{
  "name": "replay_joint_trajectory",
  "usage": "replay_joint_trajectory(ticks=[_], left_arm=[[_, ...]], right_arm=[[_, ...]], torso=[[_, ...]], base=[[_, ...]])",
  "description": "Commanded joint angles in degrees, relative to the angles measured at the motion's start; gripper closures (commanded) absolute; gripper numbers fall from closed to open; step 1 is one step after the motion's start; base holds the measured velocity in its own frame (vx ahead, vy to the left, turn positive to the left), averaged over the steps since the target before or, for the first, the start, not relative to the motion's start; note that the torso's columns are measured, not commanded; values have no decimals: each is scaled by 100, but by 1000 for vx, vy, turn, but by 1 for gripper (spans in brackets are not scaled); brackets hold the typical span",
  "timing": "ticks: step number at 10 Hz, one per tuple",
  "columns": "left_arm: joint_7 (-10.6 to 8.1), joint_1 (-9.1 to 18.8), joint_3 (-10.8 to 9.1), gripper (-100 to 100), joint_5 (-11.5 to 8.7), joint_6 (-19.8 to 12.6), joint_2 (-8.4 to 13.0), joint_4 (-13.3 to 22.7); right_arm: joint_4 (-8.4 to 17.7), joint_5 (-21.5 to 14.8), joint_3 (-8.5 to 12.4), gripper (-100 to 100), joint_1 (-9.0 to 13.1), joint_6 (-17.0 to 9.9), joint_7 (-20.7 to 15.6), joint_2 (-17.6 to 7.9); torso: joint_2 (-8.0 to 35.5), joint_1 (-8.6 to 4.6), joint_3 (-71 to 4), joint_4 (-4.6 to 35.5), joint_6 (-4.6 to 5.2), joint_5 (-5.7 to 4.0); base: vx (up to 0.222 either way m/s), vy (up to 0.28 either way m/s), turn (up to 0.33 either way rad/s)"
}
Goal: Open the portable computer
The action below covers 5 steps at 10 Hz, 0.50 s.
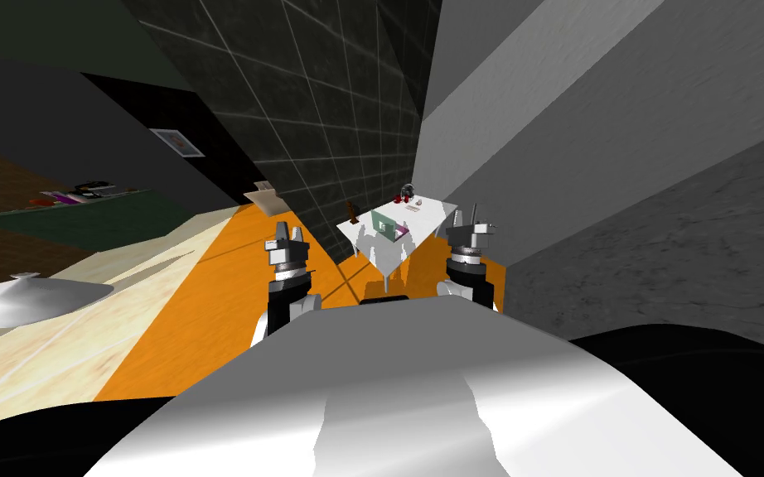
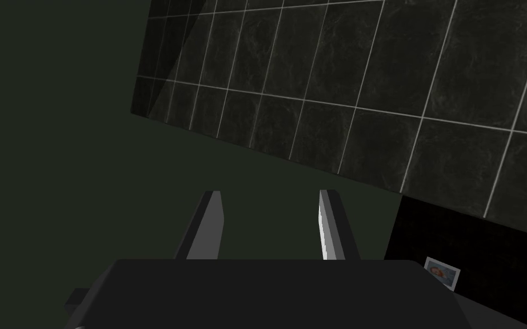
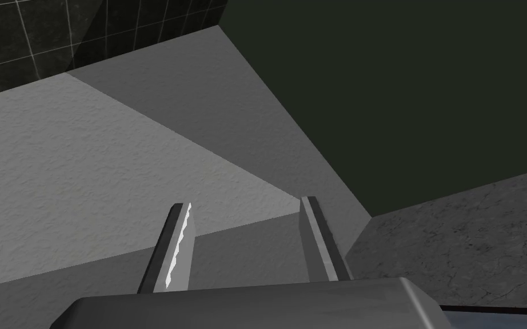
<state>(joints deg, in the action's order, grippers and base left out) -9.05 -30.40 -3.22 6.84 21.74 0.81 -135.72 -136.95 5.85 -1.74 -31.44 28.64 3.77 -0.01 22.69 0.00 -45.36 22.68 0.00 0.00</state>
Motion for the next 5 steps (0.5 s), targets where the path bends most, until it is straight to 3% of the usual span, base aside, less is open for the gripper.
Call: replay_joint_trajectory(ticks=[1, 3, 4, 5], left_arm=[[0, 0, 0, 0, 0, 0, 0, 0], [0, 0, 0, 0, 0, 0, 0, 0], [0, 0, 0, 0, 0, 0, 0, 0], [0, 0, 0, 0, 0, 0, 0, 2]], right_arm=[[0, 0, 0, 0, 0, 0, 0, 0], [0, 0, 0, 0, 0, 0, 0, 0], [109, -34, -12, -100, 93, 13, -155, -267], [179, -56, -19, -100, 153, 23, -255, -386]], torso=[[424, 0, -845, 423, 0, 0], [1270, 0, -2537, 1269, 0, 0], [1693, 0, -3383, 1692, 0, 0], [1889, 6, -3775, 1881, 0, 1]], base=[[0, 0, 0], [0, 0, 0], [-8, 22, -6], [-28, 42, -12]])
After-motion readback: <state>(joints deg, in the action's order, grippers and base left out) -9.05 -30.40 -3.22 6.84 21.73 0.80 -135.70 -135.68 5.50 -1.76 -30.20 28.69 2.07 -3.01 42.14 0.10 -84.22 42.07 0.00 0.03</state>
